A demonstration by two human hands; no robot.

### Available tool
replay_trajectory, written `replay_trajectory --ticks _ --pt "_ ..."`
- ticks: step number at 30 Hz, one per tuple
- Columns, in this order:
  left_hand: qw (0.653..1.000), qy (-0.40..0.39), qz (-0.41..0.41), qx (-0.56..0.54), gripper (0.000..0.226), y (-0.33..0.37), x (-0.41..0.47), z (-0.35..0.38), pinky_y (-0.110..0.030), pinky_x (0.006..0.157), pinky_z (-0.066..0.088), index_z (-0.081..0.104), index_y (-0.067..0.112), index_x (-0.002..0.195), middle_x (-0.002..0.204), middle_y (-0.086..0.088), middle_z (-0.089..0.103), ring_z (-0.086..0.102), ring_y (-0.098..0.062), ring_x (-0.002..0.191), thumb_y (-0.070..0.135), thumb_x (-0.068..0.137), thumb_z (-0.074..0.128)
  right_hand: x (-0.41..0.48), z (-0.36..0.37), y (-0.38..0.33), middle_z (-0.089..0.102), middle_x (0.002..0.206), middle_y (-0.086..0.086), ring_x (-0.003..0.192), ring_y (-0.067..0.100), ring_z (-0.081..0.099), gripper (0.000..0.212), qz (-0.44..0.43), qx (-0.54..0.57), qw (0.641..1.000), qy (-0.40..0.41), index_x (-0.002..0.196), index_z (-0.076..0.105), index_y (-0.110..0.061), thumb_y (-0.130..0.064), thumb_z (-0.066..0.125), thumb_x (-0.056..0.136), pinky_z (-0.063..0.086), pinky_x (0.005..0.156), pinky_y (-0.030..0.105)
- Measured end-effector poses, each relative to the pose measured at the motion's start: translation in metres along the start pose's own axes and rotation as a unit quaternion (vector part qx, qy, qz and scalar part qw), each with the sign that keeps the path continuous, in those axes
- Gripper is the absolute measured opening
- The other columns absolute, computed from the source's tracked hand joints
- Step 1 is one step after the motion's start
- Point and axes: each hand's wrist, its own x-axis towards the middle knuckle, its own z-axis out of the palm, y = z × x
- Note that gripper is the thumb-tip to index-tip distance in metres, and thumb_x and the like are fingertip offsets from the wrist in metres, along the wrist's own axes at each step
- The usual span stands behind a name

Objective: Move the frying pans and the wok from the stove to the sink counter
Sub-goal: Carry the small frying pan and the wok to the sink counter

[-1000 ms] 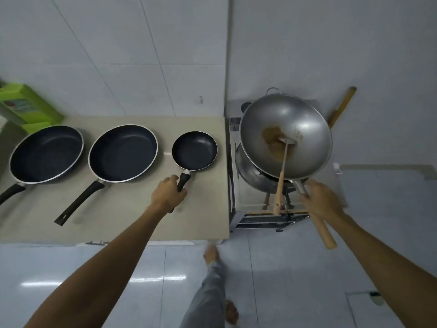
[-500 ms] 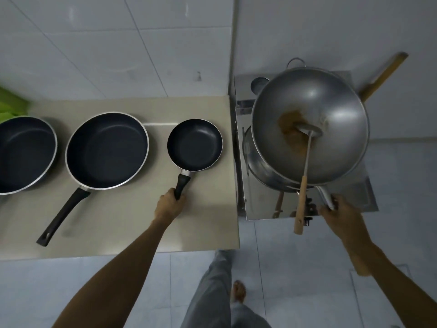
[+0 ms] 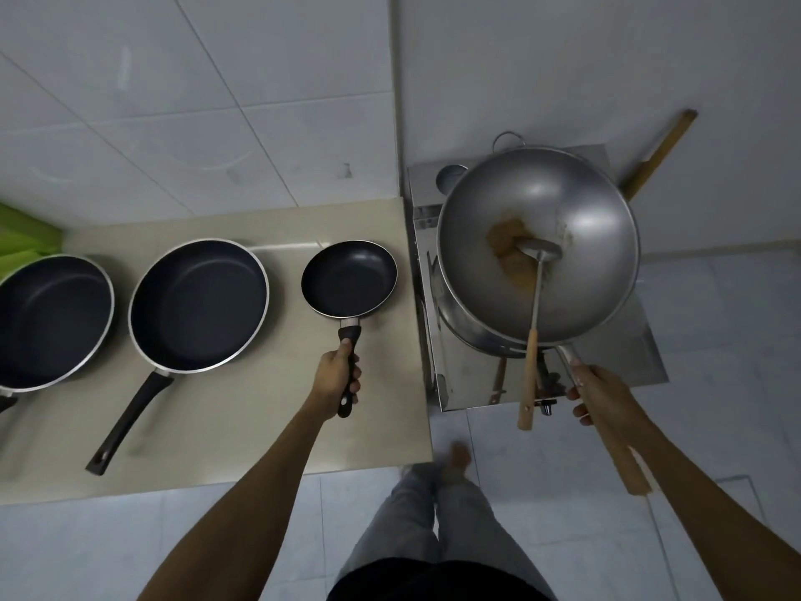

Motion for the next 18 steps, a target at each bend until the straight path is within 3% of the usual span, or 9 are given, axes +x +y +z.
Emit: replay_trajectory --ticks 6,12,18 --pt "0.999 -0.023 0.024 -0.023 0.040 0.016 -0.052 0.019 -0.025 0.035 0.040 0.051 0.007 0.087 0.057 -0.003 0.049 0.042 -0.013 0.037 0.040 0.106 0.038 0.004 -0.011 -0.004 0.066 0.080 0.015 0.049 0.023 0.057 0.042 0.040 0.056 0.995 -0.065 0.103 0.063 -0.005 -0.044 0.049 0.104 0.049 0.045 0.029" --pt "0.993 -0.064 0.059 -0.081 0.042 0.017 -0.100 0.041 -0.025 0.037 0.040 0.053 0.008 0.093 0.055 0.002 0.050 0.041 -0.013 0.039 0.047 0.103 0.043 0.008 -0.028 0.017 0.070 0.077 0.012 0.050 0.023 0.060 0.048 0.064 0.156 0.965 -0.199 0.109 0.066 -0.013 -0.056 0.045 0.101 0.051 0.047 0.030" --pt "0.984 -0.060 0.074 -0.150 0.039 0.005 -0.123 0.070 -0.024 0.034 0.040 0.055 0.005 0.101 0.059 0.001 0.051 0.038 -0.012 0.037 0.042 0.105 0.044 0.007 -0.022 0.024 0.056 0.061 0.007 0.043 0.021 0.050 0.050 0.099 0.187 0.946 -0.244 0.095 0.067 -0.018 -0.063 0.045 0.097 0.042 0.043 0.027"
